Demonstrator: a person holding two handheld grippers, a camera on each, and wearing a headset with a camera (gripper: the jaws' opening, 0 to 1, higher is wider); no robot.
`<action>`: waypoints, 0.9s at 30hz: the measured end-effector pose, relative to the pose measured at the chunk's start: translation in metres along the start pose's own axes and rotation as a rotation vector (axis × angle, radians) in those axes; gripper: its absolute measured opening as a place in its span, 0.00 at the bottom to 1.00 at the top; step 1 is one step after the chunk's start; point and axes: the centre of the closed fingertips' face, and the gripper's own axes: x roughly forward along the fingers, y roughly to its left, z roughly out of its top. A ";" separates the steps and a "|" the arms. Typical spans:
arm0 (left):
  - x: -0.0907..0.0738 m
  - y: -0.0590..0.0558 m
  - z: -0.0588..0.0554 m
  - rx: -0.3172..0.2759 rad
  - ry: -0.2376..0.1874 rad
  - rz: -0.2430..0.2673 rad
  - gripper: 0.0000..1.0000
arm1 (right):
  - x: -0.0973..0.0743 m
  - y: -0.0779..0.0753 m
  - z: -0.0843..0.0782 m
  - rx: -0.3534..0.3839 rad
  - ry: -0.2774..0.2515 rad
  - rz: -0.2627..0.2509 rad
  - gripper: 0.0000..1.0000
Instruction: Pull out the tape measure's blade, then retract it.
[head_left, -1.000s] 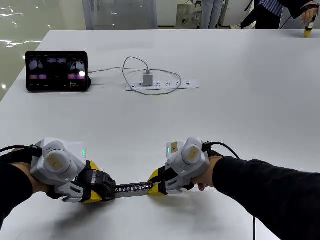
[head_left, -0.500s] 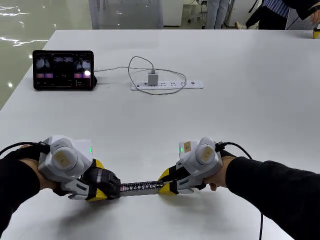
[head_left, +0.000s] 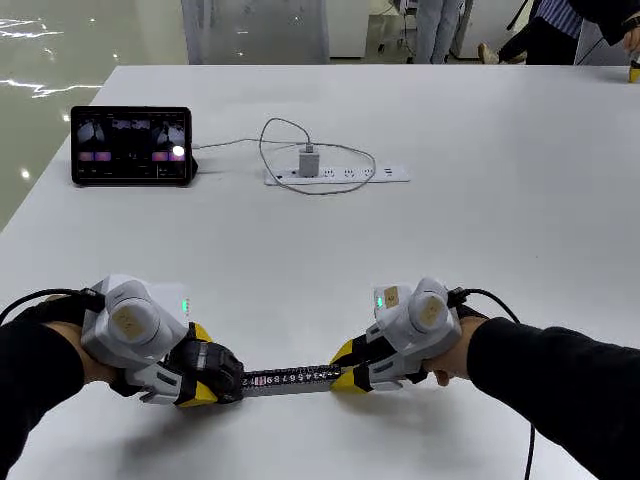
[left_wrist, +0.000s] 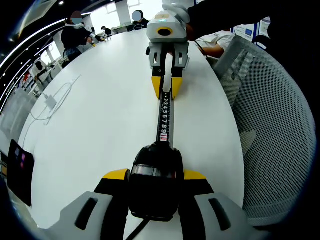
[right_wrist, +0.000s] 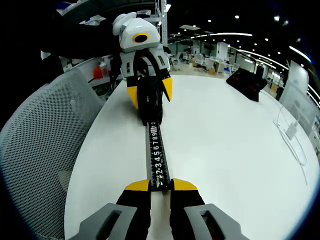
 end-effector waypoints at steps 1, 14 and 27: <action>0.000 0.000 0.000 0.000 0.000 0.000 0.33 | -0.001 0.000 -0.001 0.002 0.001 -0.001 0.10; -0.001 -0.001 0.002 -0.004 -0.002 -0.003 0.33 | -0.013 -0.001 -0.012 0.014 0.004 -0.017 0.10; 0.000 0.001 0.000 0.000 -0.004 -0.003 0.33 | -0.020 -0.001 -0.018 0.024 0.010 -0.024 0.10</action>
